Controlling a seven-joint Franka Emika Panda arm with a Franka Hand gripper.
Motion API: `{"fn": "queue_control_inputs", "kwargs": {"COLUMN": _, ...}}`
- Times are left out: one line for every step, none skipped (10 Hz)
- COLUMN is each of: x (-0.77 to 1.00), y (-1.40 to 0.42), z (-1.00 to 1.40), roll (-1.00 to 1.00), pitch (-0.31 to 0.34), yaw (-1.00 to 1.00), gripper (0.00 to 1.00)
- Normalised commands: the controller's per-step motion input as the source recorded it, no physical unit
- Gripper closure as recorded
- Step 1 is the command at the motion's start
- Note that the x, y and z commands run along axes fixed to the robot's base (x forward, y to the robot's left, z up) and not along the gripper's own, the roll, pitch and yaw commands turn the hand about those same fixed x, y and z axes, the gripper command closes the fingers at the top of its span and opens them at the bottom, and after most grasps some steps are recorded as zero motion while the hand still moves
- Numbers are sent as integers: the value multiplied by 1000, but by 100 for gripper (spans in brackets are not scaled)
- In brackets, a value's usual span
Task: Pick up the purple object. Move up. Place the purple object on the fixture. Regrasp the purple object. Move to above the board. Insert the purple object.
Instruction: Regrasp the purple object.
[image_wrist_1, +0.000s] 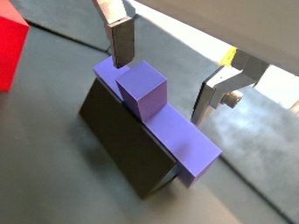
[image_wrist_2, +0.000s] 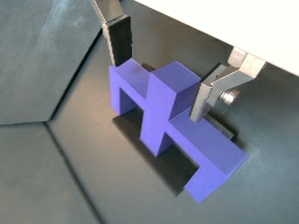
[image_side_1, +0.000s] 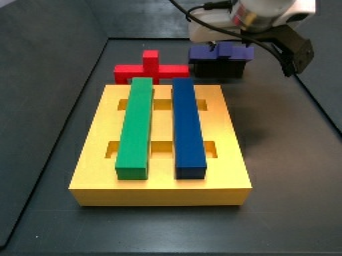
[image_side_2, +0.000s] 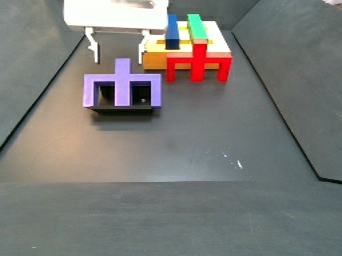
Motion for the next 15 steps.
{"fn": "queue_control_inputs", "kwargs": {"x": 66, "y": -111, "z": -143, "roll": 866, "pitch": 43, "yaw": 37, "gripper": 0}}
{"fn": "queue_control_inputs", "kwargs": {"x": 0, "y": 0, "z": -29, "roll": 246, "pitch": 11, "yaw": 14, "gripper": 0}}
{"fn": "queue_control_inputs", "kwargs": {"x": 60, "y": -46, "z": 0, "roll": 63, "pitch": 17, "yaw": 0, "gripper": 0}}
{"fn": "queue_control_inputs", "kwargs": {"x": 0, "y": 0, "z": -326, "roll": 0, "pitch": -131, "yaw": 0, "gripper": 0}}
{"fn": "queue_control_inputs", "kwargs": {"x": 0, "y": 0, "z": -320, "roll": 0, "pitch": -9, "yaw": 0, "gripper": 0}}
{"fn": "queue_control_inputs", "kwargs": {"x": 20, "y": 0, "z": -329, "roll": 0, "pitch": 0, "yaw": 0, "gripper": 0}}
{"fn": "queue_control_inputs", "kwargs": {"x": 11, "y": 0, "z": -114, "roll": 0, "pitch": 0, "yaw": 0, "gripper": 0}}
{"fn": "queue_control_inputs", "kwargs": {"x": 0, "y": 0, "z": 0, "roll": 0, "pitch": 54, "yaw": 0, "gripper": 0}}
{"fn": "queue_control_inputs", "kwargs": {"x": 0, "y": -43, "z": 0, "roll": 0, "pitch": 0, "yaw": 0, "gripper": 0}}
{"fn": "queue_control_inputs", "kwargs": {"x": 31, "y": 0, "z": 0, "roll": 0, "pitch": 0, "yaw": 0, "gripper": 0}}
{"fn": "queue_control_inputs", "kwargs": {"x": 0, "y": 0, "z": 0, "roll": 0, "pitch": 0, "yaw": 0, "gripper": 0}}
{"fn": "queue_control_inputs", "kwargs": {"x": 0, "y": 0, "z": 0, "roll": 0, "pitch": 0, "yaw": 0, "gripper": 100}}
{"fn": "queue_control_inputs", "kwargs": {"x": 0, "y": 0, "z": 0, "roll": 0, "pitch": 0, "yaw": 0, "gripper": 100}}
{"fn": "queue_control_inputs", "kwargs": {"x": 0, "y": 0, "z": 0, "roll": 0, "pitch": 0, "yaw": 0, "gripper": 100}}
{"fn": "queue_control_inputs", "kwargs": {"x": 0, "y": 0, "z": 0, "roll": 0, "pitch": 0, "yaw": 0, "gripper": 100}}
